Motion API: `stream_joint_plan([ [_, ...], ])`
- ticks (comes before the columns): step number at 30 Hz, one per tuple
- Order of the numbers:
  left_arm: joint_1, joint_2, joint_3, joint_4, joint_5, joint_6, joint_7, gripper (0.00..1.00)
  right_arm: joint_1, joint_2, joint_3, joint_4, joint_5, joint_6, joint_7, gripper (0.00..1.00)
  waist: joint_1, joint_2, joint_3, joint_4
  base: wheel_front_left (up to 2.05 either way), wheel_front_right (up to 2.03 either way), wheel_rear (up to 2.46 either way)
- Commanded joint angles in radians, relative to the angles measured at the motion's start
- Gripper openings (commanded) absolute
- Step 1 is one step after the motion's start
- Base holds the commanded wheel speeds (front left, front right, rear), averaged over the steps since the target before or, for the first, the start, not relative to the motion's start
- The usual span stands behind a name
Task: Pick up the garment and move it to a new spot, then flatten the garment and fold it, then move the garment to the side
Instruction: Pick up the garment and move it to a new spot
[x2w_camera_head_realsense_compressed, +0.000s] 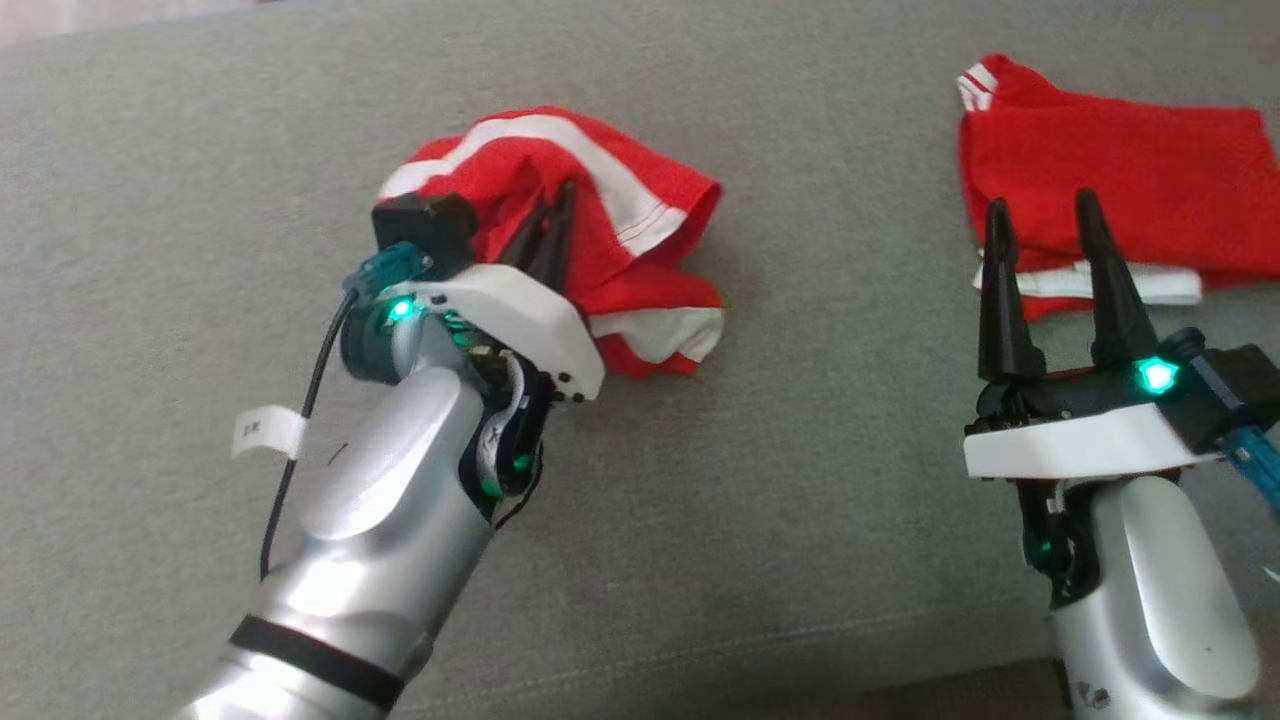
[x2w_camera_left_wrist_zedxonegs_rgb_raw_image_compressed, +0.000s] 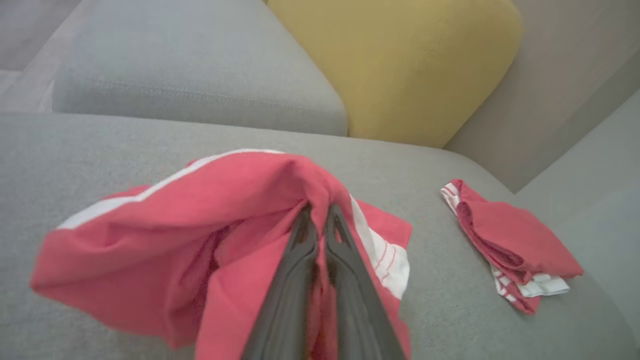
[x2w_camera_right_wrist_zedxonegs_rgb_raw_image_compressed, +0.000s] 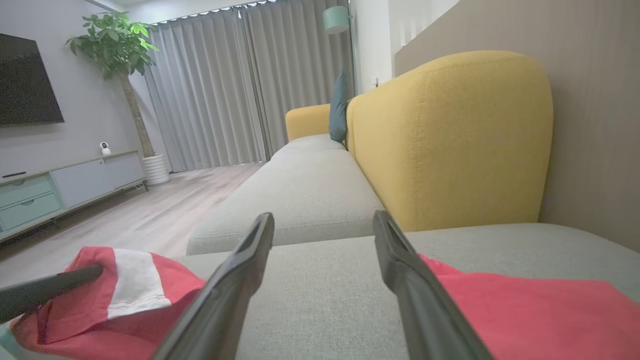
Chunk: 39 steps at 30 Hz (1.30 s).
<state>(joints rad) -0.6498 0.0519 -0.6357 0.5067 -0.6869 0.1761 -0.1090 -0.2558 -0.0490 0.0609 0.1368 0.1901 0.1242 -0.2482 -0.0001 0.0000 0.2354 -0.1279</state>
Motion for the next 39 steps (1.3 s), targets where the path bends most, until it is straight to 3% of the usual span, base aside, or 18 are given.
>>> stream_joint_plan([
  [1,-0.056,0.007,0.025,0.0,0.012,0.009,-0.023,0.0,-0.019,-0.001,0.029,-0.029,0.008,0.007,-0.012,1.0,0.0001,0.0,0.014,-0.022,0.0,0.0,0.0],
  [2,-0.064,0.006,0.024,0.023,0.014,0.012,-0.034,0.0,-0.019,-0.001,0.033,-0.028,0.009,0.007,-0.012,1.0,0.0001,0.0,0.017,-0.028,0.0,0.0,0.0],
  [3,-0.073,0.005,0.022,0.045,0.016,0.014,-0.045,0.33,-0.02,-0.001,0.036,-0.027,0.01,0.007,-0.012,1.0,0.0001,0.0,0.021,-0.033,0.0,0.0,0.0],
  [4,-0.082,0.004,0.018,0.068,0.021,0.014,-0.057,0.83,-0.02,-0.001,0.037,-0.025,0.01,0.007,-0.013,1.0,0.0001,0.0,0.024,-0.036,0.0,0.0,0.0],
  [5,-0.092,0.004,0.014,0.088,0.026,0.012,-0.068,1.0,-0.02,-0.001,0.038,-0.024,0.01,0.007,-0.013,1.0,0.0001,0.0,0.026,-0.038,0.0,0.0,0.0],
  [12,-0.128,0.003,0.024,0.164,0.03,-0.008,-0.133,1.0,-0.012,-0.001,0.031,-0.02,0.004,0.007,-0.013,1.0,0.0001,0.0,0.027,-0.016,0.0,0.0,0.0],
  [18,-0.12,0.047,0.07,0.151,0.058,-0.031,-0.151,1.0,-0.006,-0.001,0.016,-0.017,-0.012,0.007,-0.013,1.0,0.0001,0.0,0.015,0.041,0.0,0.0,0.0],
  [31,0.143,0.159,0.208,-0.17,0.252,-0.035,-0.153,1.0,0.02,-0.001,-0.019,0.001,-0.047,0.007,-0.013,1.0,0.0001,0.0,-0.047,0.159,0.0,0.0,0.0],
  [35,0.275,0.151,0.269,-0.271,0.293,-0.023,-0.153,1.0,0.038,-0.001,-0.019,0.008,-0.047,0.007,-0.009,1.0,0.0001,0.0,-0.062,0.172,0.0,0.0,0.0],
  [39,0.374,0.107,0.329,-0.336,0.311,-0.031,-0.153,1.0,0.051,-0.001,-0.02,0.016,-0.047,0.007,-0.002,1.0,0.0001,0.0,-0.065,0.192,0.0,0.0,0.0],
])
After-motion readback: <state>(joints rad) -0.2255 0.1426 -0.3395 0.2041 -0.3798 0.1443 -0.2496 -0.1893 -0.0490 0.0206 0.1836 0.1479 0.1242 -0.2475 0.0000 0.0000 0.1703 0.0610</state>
